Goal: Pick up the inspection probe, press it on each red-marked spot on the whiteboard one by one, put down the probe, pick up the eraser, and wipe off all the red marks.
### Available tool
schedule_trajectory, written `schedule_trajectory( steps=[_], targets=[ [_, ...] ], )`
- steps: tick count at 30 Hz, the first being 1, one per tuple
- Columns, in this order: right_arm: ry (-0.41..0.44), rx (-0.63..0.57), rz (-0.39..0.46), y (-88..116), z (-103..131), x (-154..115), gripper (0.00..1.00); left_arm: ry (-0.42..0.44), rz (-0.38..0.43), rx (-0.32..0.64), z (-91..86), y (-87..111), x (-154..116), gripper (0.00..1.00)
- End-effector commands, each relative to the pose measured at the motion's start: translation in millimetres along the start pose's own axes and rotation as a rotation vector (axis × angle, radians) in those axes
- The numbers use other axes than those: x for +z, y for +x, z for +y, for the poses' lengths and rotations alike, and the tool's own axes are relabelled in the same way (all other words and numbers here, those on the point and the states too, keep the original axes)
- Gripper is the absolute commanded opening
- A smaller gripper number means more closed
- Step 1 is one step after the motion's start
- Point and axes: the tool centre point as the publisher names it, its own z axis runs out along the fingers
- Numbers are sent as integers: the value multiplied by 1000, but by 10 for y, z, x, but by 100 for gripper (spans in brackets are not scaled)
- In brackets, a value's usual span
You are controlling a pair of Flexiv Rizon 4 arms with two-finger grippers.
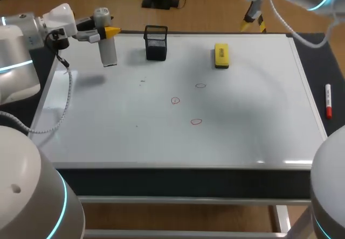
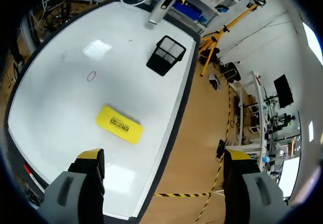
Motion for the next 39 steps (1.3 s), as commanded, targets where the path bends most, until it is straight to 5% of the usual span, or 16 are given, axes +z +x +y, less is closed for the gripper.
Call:
schedule_trajectory(
  steps=[1, 5, 13, 24, 34, 39],
  targets=[
    [258, -378, 560, -78, 66, 26, 100, 1, -3, 1, -6, 5, 3, 0],
    [232, -604, 622, -83, 198, 191, 100, 1, -3, 1, -6, 5, 3, 0],
    [232, -830, 738, 160, 223, 452, 100, 1, -3, 1, -6, 5, 3, 0],
    [153, -1160, 767, 415, 191, 650, 100, 1, -3, 1, -6, 5, 3, 0],
    [102, -1238, 724, 638, 75, 823, 100, 1, -3, 1, -6, 5, 3, 0],
    [101, -1243, 627, 737, 71, 868, 100, 1, -3, 1, -6, 5, 3, 0]
  ],
)
